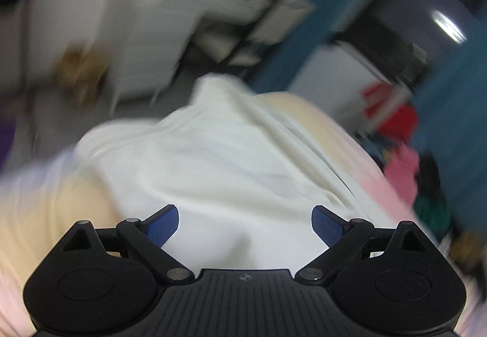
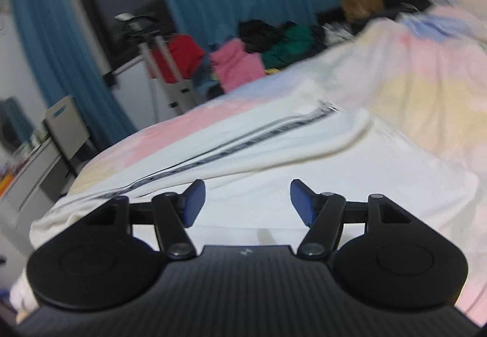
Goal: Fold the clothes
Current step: 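Grasp the white ribbed socks' cuff with the left tool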
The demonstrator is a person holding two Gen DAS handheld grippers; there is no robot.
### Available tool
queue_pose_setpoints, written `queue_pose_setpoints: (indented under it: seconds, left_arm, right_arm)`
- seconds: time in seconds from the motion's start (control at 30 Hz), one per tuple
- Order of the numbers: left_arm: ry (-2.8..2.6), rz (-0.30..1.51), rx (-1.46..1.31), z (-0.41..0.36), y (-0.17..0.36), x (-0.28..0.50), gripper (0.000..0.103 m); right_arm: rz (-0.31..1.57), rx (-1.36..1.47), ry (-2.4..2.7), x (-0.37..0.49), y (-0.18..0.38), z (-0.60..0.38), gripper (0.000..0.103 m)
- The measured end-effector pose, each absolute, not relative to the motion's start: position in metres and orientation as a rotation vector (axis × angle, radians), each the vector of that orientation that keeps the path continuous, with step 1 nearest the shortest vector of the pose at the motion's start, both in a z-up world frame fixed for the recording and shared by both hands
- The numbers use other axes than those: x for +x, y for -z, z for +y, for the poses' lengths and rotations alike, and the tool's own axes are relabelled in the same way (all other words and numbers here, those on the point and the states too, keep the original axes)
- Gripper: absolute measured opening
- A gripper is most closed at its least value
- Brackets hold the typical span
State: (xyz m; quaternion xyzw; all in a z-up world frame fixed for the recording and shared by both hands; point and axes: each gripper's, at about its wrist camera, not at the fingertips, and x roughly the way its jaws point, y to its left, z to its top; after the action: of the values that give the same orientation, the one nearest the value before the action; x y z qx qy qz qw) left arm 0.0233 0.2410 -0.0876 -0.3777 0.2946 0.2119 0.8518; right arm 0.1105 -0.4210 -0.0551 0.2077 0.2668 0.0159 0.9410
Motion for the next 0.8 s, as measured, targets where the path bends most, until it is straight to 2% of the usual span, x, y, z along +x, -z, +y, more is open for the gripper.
queue_pose_setpoints:
  seconds: [0.23,0.3,0.57,0.73,0.77,0.8]
  left_arm:
    - [-0.492,0.731,-1.134,0.325,0.131,0.005,0.092]
    - [-0.490,0.726,-1.195,0.333,0.144,-0.001,0.085]
    - [-0.290,0.591,-1.245,0.324,0.144,-0.003,0.083]
    - [-0.265,0.493,-1.368,0.326,0.152,-0.016,0.083]
    - [-0.284,0.516,-1.383,0.328,0.157,-0.015,0.081]
    - [-0.323,0.575,-1.376,0.328,0.162,-0.011,0.072]
  right_arm:
    - [0.557,0.768,0.134,0.111,0.075,-0.501,0.065]
    - [0.541,0.827,0.196,0.105,0.082,-0.522,0.065]
    - [0.534,1.033,0.467,0.091,0.121,-0.573,0.066]
    - [0.455,1.174,0.530,0.078,0.136,-0.580,0.066]
    - [0.457,1.218,0.528,0.077,0.142,-0.582,0.066]
    - [0.483,1.248,0.533,0.077,0.149,-0.582,0.066]
